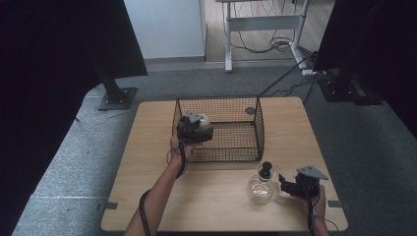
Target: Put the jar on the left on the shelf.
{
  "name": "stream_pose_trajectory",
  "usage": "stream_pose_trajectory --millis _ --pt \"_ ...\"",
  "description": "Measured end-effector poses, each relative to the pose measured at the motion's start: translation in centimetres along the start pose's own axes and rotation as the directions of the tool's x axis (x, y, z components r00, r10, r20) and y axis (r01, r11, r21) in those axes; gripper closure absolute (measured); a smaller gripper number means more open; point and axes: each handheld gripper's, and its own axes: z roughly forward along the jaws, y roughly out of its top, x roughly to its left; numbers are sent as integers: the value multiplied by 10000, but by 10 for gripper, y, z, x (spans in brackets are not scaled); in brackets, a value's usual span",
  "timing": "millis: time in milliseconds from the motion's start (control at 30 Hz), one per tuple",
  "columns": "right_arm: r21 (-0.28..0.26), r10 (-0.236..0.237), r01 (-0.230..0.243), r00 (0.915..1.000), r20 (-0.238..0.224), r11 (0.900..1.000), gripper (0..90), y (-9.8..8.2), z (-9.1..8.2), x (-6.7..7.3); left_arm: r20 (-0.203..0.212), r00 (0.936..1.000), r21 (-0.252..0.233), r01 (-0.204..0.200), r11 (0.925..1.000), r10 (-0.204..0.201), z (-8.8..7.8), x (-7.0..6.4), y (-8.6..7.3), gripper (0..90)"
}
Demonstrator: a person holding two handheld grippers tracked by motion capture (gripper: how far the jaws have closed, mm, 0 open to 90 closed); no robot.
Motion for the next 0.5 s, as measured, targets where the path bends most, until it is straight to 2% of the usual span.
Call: stream_pose_trajectory --millis 500 --pt "3 -27 27 10000 13 10000 112 0 0 0 -118 9998 436 133 9990 -127 9 0 -8 273"
